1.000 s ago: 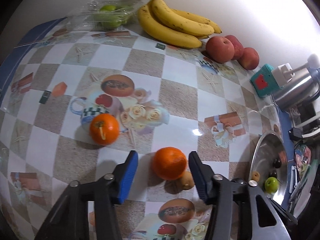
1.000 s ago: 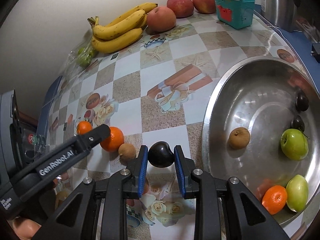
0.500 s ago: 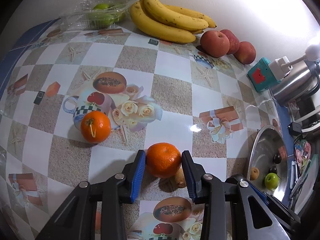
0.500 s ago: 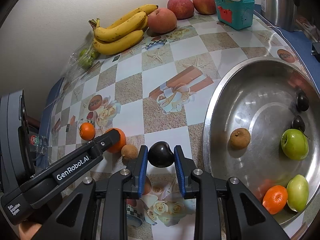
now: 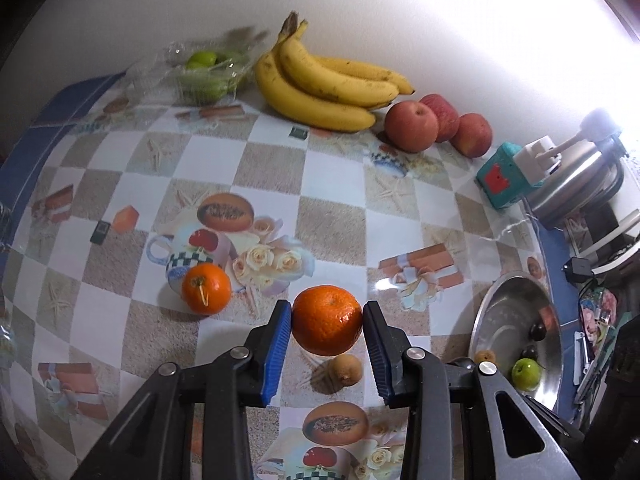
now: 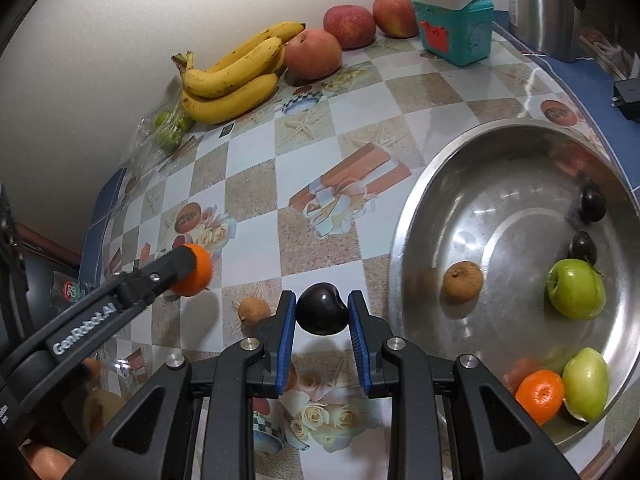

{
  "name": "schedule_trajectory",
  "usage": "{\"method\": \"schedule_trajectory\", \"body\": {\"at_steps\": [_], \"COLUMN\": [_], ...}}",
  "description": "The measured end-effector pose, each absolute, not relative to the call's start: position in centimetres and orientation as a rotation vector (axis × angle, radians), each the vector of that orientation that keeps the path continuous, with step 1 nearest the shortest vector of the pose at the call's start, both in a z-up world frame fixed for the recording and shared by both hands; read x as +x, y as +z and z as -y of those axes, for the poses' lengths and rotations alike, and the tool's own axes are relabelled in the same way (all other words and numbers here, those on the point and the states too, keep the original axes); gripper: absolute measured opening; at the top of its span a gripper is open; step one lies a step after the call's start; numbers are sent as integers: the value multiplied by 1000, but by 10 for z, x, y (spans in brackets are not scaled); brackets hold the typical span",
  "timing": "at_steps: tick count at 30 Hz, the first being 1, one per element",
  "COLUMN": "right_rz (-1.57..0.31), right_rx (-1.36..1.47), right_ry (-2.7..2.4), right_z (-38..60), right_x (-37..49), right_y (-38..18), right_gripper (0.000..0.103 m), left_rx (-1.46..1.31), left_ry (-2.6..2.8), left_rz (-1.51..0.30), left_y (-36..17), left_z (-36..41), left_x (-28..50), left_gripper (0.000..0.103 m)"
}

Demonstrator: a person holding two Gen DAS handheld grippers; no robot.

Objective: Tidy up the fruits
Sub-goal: 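Carry the plum in the right tool and orange in the left tool over the basin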

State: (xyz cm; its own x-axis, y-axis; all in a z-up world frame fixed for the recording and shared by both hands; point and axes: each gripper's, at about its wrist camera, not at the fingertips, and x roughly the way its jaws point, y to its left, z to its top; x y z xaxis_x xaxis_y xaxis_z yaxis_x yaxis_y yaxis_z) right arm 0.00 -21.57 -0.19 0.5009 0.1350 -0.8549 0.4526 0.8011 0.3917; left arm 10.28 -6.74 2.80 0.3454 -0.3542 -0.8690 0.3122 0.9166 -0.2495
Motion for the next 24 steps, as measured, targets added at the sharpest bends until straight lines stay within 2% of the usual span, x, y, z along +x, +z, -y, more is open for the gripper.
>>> {"method": "schedule_trajectory", "body": {"at_steps": [24], "right_rz": [-941], "right_rx": [760], "right_ry": [-454], "right_z": [289], "right_x": [-51], "right_y": [12], "right_gripper": [28], "left_rx": [93], "left_ry": [-624], "left_rz": [-1069], "left_y": [58], "left_z": [134], "left_x": [54], "left_gripper": [39]}}
